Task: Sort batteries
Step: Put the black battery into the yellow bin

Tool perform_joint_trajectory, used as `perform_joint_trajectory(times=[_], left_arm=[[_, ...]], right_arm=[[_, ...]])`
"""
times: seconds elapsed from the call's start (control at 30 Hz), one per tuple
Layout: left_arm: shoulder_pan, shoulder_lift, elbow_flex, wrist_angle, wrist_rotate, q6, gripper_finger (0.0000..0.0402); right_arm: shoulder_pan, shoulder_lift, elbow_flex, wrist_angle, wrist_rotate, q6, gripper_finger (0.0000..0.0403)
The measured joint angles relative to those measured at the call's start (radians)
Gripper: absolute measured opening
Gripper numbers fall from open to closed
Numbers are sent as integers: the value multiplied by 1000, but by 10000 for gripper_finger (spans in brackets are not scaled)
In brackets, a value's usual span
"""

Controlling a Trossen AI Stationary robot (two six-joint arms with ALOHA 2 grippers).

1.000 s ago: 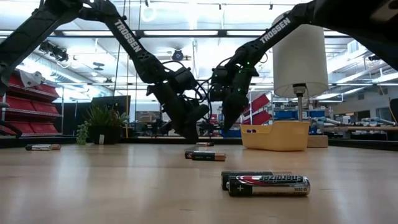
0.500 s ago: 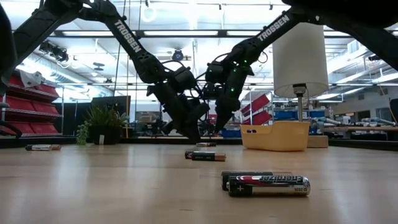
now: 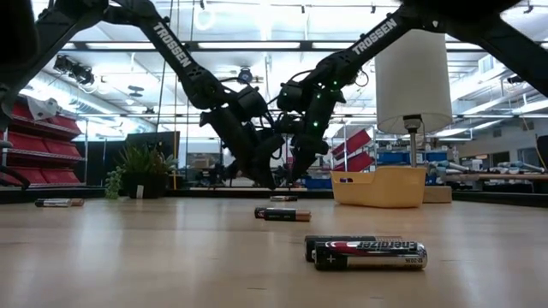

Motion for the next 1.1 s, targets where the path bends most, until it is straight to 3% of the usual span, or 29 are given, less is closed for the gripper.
perform_joint_trajectory(times=[0.13,0.3,0.8,0.97,1.1], left_arm=[[1,0,0,-23,-7,2,16],[18,-15,2,-106,64,43,16],[43,-19,2,-131,74,51,16],[44,-19,2,-129,70,51,16],[43,-19,2,-129,57,51,16]], right_arm=[[3,26,-6,1,-17,-16,53],[2,37,-11,-1,-22,-5,55],[-9,95,-7,15,-29,-23,118],[-19,107,-8,11,-47,-24,109],[-19,108,-8,11,-41,-24,76]])
